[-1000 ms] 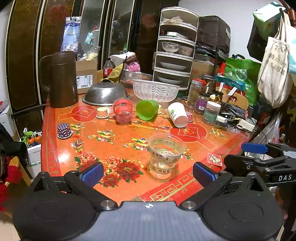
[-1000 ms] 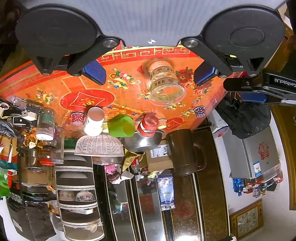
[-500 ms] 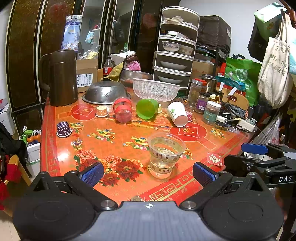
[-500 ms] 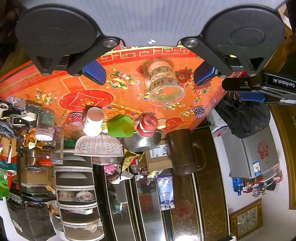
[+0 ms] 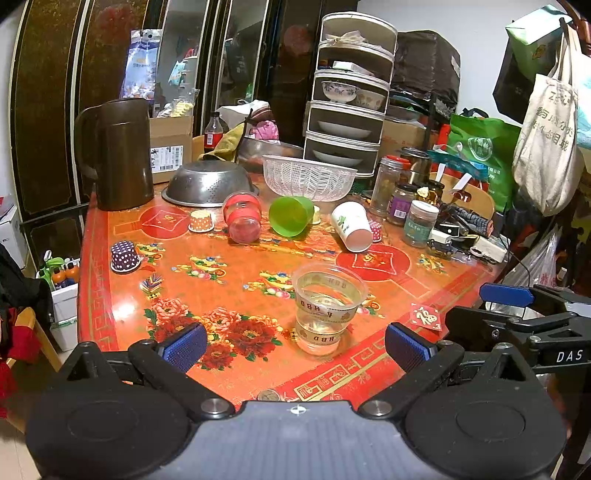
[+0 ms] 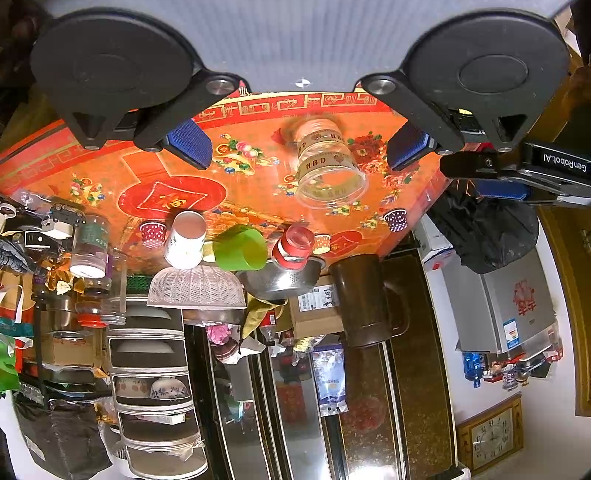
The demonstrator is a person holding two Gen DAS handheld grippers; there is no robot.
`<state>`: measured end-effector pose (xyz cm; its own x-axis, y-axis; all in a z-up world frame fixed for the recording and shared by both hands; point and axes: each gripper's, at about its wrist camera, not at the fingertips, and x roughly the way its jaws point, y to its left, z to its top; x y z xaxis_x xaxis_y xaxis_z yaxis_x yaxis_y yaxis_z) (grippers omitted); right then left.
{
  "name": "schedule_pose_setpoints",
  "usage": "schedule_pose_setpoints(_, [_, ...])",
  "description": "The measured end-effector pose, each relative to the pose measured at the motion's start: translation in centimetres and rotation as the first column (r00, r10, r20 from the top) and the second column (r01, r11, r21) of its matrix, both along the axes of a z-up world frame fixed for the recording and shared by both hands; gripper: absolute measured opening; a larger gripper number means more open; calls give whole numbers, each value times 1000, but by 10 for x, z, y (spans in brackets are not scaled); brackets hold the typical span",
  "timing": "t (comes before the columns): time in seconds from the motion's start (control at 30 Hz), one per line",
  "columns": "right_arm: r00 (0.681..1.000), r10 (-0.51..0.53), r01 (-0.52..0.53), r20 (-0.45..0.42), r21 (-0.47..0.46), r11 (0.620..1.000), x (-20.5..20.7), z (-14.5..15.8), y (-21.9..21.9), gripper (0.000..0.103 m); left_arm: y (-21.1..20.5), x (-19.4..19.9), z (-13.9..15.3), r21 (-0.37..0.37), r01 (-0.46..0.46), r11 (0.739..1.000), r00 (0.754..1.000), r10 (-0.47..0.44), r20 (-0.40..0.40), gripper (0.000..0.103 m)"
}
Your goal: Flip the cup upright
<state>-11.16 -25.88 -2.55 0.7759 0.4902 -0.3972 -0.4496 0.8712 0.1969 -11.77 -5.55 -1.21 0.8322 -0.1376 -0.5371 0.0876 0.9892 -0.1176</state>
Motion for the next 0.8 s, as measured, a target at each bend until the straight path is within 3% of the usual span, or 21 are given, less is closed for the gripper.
schedule_pose_setpoints(0.8, [1000,2,-2,2,3,1000,-1,1,0,102,0,3,-2,-8,-4,1000,1000,4,-14,103])
